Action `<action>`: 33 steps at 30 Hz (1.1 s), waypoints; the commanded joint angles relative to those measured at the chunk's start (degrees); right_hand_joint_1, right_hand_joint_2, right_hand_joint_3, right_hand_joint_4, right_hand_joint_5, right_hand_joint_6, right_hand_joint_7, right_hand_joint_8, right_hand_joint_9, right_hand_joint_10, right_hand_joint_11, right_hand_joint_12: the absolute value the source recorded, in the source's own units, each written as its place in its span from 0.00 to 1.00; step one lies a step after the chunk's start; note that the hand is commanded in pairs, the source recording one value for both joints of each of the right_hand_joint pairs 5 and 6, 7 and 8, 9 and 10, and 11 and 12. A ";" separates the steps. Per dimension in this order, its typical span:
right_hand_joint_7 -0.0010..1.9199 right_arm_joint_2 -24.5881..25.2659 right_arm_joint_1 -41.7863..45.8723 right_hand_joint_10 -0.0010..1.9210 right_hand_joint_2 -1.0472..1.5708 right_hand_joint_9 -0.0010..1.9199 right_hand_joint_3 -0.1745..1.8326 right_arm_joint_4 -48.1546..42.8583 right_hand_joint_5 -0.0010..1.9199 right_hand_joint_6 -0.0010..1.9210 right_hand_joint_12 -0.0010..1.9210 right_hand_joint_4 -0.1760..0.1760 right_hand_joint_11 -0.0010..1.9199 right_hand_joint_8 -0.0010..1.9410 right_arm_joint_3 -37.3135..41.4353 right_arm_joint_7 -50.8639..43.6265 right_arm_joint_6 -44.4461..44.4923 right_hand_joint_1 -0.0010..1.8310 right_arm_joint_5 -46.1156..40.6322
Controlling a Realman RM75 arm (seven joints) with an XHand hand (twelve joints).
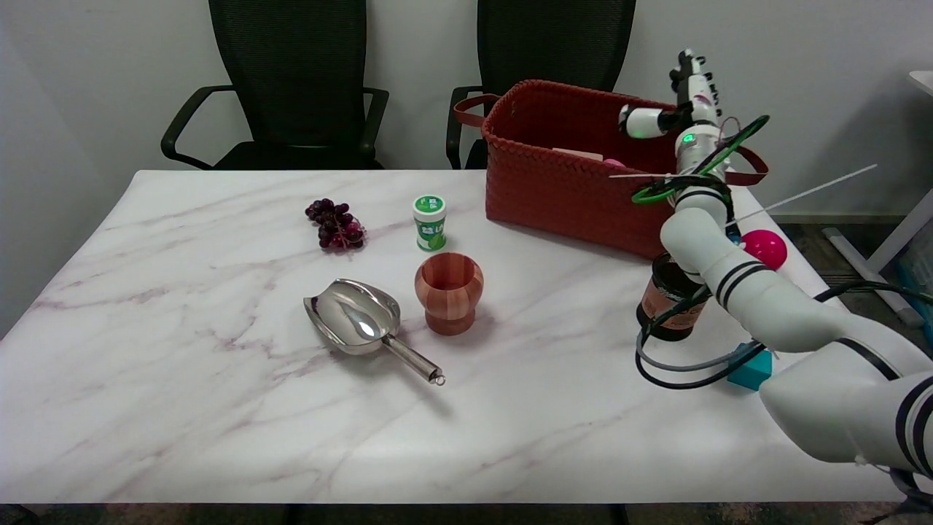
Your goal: Place the pink gum jar into the brown storage basket.
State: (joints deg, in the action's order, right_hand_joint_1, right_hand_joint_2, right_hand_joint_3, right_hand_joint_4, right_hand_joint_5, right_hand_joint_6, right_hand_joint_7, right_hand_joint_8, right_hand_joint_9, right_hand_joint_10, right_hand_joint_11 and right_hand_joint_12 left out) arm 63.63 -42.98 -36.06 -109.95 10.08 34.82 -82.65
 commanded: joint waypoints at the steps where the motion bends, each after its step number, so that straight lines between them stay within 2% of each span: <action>1: 0.15 -5.06 20.25 0.14 0.62 0.14 0.67 -33.59 0.04 0.04 0.00 0.50 0.00 0.14 3.79 -1.07 28.32 0.67 1.32; 3: 0.15 -5.23 22.77 0.15 0.63 0.15 0.67 -37.21 0.04 0.04 0.00 0.50 0.00 0.15 4.01 -3.18 30.71 0.67 3.13; 6: 0.15 -5.33 26.91 0.15 0.64 0.15 0.68 -43.03 0.04 0.04 0.00 0.50 0.00 0.15 3.45 -11.95 34.82 0.67 6.15; 11: 0.13 -4.64 36.73 0.15 0.57 0.15 0.72 -52.12 0.04 0.04 0.00 0.50 0.00 0.13 2.02 -27.31 36.05 0.68 6.93; 15: 0.14 -3.39 42.91 0.16 0.56 0.16 0.73 -56.94 0.04 0.04 0.00 0.50 0.00 0.14 -1.78 -33.86 43.18 0.68 7.87; 21: 0.14 -2.92 44.80 0.16 0.54 0.16 0.74 -56.82 0.04 0.04 0.00 0.50 0.00 0.14 -13.40 -37.82 58.52 0.68 8.56; 27: 0.13 -2.26 44.88 0.16 0.52 0.16 0.75 -54.08 0.04 0.04 0.00 0.50 0.00 0.13 -20.60 -37.84 70.85 0.69 7.95; 33: 0.14 0.59 46.88 0.16 0.53 0.16 0.74 -52.57 0.04 0.04 0.00 0.50 0.00 0.13 -20.67 -37.92 71.24 0.69 8.49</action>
State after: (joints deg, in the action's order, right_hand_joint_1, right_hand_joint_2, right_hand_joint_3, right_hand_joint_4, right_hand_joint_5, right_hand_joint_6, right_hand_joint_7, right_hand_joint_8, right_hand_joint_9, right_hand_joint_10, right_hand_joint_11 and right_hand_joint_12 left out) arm 60.48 -6.18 -84.44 -118.64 -18.50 84.59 -76.25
